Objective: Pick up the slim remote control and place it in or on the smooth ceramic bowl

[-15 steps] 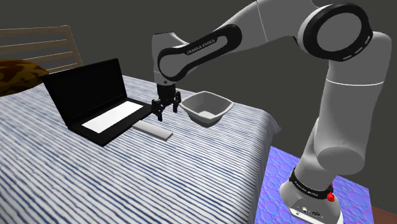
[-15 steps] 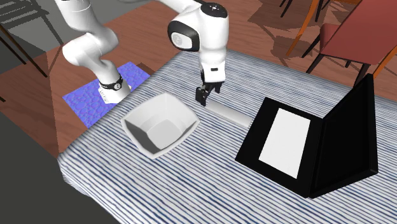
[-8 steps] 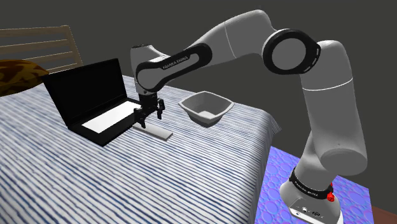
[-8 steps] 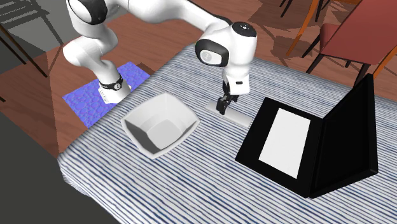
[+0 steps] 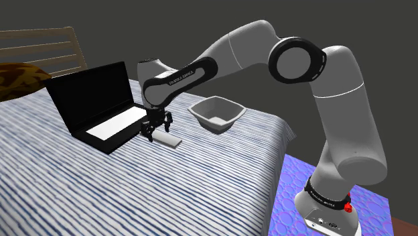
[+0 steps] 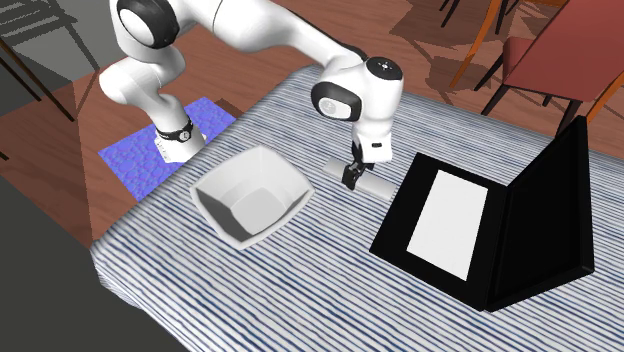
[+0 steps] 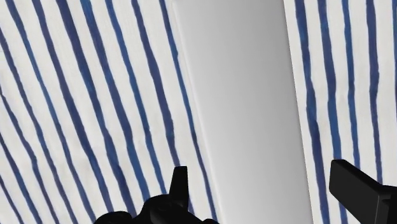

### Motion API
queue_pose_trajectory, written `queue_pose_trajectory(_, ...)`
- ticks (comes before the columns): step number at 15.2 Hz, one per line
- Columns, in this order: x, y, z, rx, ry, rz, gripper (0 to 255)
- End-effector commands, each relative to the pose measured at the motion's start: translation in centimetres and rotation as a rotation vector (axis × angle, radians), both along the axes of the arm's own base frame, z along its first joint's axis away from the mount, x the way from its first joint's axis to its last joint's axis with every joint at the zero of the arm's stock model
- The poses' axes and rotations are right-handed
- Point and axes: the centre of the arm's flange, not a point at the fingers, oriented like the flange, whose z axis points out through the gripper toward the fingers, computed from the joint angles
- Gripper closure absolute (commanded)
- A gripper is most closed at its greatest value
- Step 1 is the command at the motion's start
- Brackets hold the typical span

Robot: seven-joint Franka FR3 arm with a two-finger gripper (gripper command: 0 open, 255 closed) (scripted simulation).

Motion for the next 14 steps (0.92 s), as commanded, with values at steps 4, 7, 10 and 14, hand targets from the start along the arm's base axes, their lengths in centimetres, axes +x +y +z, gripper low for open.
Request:
queue_pose_trajectory(4, 0.01, 0.03, -0.45, 0.000, 0.000, 0.000, 0)
queue_pose_trajectory(7, 0.01, 0.03, -0.44, 0.000, 0.000, 0.000, 0)
queue_pose_trajectory(10, 0.00, 0.03, -0.46, 0.000, 0.000, 0.000, 255)
queue_pose_trajectory(14, -0.02, 0.00, -0.44, 0.000, 0.000, 0.000, 255)
